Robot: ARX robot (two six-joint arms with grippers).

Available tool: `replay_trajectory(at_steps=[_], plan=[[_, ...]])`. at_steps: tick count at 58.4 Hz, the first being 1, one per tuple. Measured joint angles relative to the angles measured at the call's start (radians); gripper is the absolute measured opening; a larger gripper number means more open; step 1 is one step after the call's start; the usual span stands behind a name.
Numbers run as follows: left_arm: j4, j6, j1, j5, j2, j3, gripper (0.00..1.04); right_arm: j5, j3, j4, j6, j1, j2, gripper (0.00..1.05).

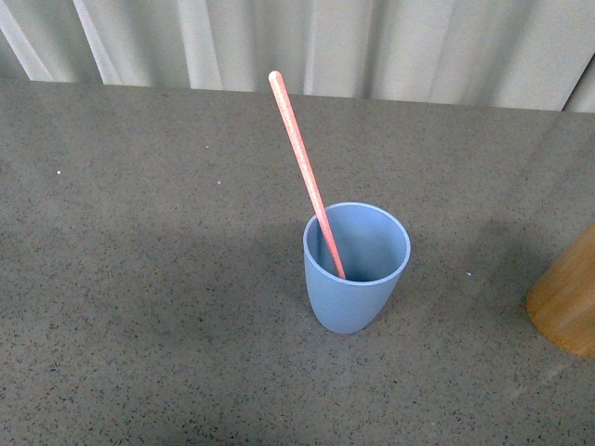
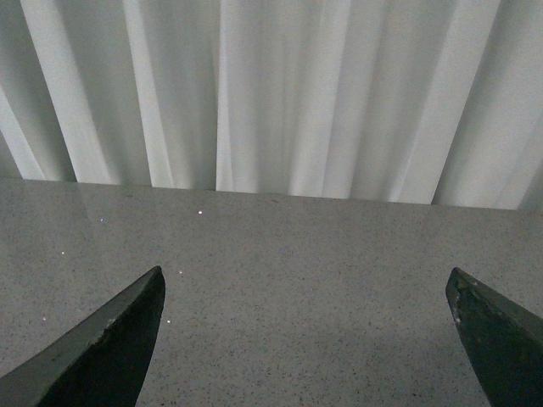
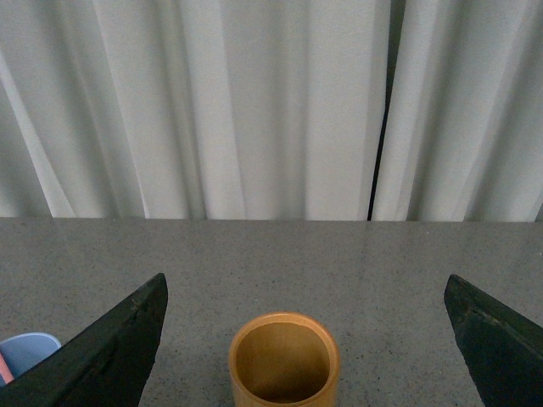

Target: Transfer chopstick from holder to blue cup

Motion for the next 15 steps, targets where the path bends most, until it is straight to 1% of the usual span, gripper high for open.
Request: replay_trajectory(at_steps=[15], plan=[[0.000, 0.000, 0.000, 0.000, 0.000, 0.000, 0.98, 0.000, 0.000, 0.000, 0.000, 0.000, 0.000, 0.95]])
